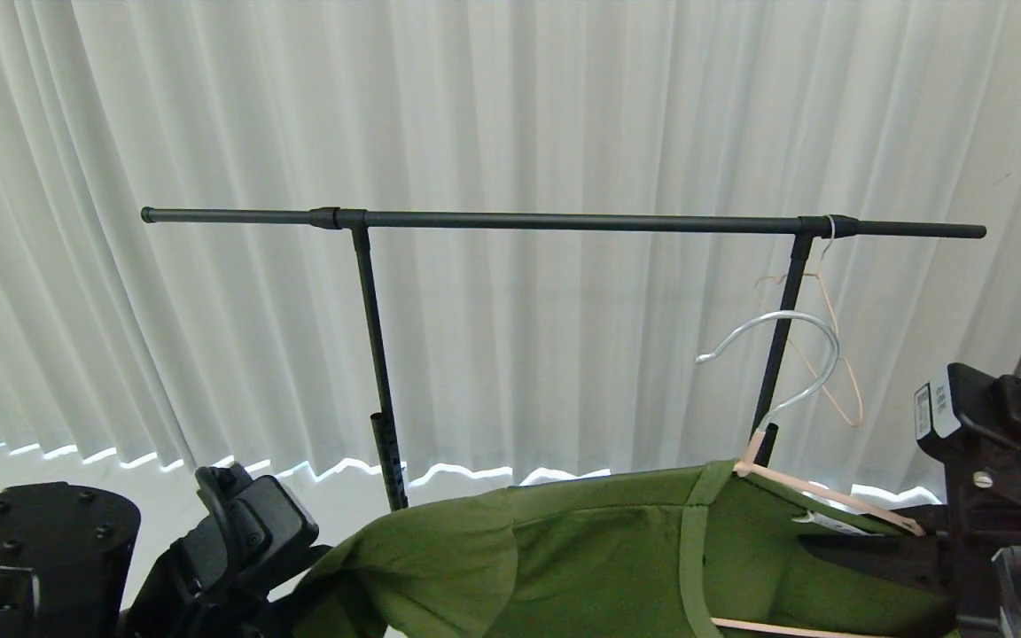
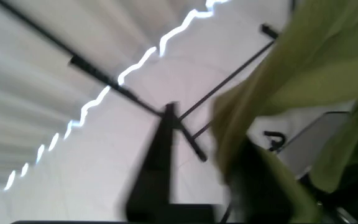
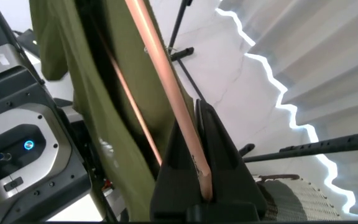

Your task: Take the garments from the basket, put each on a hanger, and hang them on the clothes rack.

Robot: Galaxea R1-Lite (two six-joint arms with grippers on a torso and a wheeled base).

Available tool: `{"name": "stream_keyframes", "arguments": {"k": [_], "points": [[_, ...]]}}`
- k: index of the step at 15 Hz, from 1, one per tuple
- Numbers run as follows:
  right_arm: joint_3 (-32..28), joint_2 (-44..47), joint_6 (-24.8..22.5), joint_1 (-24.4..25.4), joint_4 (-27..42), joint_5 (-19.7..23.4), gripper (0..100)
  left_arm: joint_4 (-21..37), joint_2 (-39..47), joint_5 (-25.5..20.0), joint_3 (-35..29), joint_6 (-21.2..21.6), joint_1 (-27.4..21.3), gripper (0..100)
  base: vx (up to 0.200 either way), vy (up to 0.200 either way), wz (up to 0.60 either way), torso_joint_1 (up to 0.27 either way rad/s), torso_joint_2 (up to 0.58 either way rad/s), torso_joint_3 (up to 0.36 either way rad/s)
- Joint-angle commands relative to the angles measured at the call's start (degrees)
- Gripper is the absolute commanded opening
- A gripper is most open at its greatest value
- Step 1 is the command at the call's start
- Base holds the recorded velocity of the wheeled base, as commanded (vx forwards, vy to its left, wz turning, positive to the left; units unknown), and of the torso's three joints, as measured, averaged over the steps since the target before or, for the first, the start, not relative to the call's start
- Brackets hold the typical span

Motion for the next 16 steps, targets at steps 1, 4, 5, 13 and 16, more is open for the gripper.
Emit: {"name": "stream_keyframes", "arguments": {"k": [1, 4, 5, 13, 16], "points": [[0.35, 0.0, 0.01, -1.05, 0.06, -0.01, 0, -0.01, -1.24, 2.37, 1.69, -0.01, 4.22, 0, 0.0, 0.0, 0.0, 0.0, 0.0, 0.0], [0.44, 0.0, 0.01, -2.28, 0.06, -0.01, 0, -0.01, -2.2, 3.78, 3.18, 0.08, 7.91, 0, 0.0, 0.0, 0.0, 0.0, 0.0, 0.0], [0.44, 0.0, 0.01, -2.28, 0.06, -0.01, 0, -0.01, -2.2, 3.69, 3.18, 0.17, 7.91, 0, 0.0, 0.0, 0.0, 0.0, 0.0, 0.0], [0.44, 0.18, 5.37, -2.37, 0.41, -0.27, 0, -0.18, -5.02, 3.34, 2.75, -0.1, 5.54, 100, 0.0, 0.0, 0.0, 0.0, 0.0, 0.0], [-0.35, 0.18, 8.01, -5.27, 4.46, -6.25, 0, -1.76, -7.04, 3.25, 2.75, -0.36, 5.27, 100, 0.0, 0.0, 0.0, 0.0, 0.0, 0.0]]}}
